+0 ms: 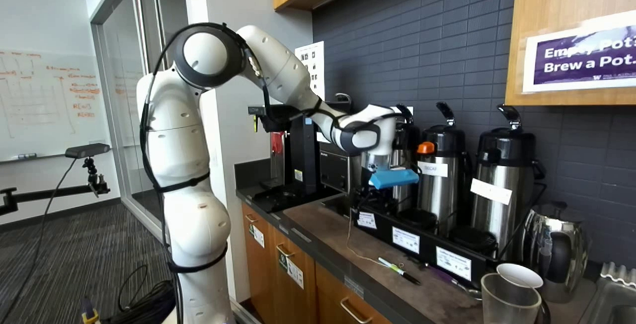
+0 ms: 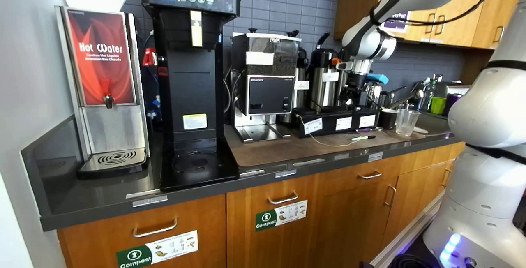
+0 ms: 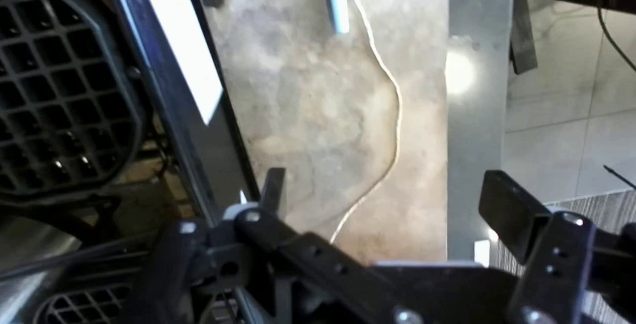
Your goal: Move the marker to the right
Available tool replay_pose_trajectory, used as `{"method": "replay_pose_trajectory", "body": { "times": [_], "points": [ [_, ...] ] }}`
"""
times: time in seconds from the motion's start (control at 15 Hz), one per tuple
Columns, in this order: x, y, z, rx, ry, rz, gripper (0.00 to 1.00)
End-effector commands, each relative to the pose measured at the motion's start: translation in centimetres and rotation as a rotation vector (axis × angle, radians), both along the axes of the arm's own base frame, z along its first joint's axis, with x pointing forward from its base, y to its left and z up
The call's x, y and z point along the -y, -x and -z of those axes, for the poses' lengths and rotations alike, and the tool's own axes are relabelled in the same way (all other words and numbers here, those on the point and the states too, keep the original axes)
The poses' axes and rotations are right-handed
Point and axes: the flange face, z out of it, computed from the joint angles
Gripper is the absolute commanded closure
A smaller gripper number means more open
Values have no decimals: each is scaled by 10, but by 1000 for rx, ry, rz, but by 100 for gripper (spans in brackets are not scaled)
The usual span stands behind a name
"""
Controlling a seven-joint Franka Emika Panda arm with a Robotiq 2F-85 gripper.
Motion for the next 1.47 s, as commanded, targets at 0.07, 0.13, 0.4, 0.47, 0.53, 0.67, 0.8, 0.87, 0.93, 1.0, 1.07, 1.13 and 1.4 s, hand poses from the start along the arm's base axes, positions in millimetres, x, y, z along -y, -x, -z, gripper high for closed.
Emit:
{"method": "replay_pose_trajectory", "body": {
  "times": [0.07,0.13,0.4,0.47,0.53,0.67,0.8,0.87,0.93,1.0,1.07,1.13,1.4],
  "points": [
    [-48,28,-33,-53,-4,232,0],
    [-59,31,-36,-58,2,289,0],
    [-82,48,-45,-74,-3,520,0],
    [-83,55,-47,-81,-4,579,0],
    [-82,65,-49,-86,-5,637,0],
    [-74,89,-54,-100,-12,752,0],
    [-61,115,-58,-124,-25,862,0],
    [-52,132,-63,-142,-37,916,0],
    [-44,145,-67,-160,-45,971,0],
    [-37,158,-74,-169,-52,1028,0],
    [-31,169,-81,-180,-58,1084,0],
    [-26,180,-90,-186,-60,1142,0],
    [-19,188,-97,-207,-65,1099,0]
  ]
}}
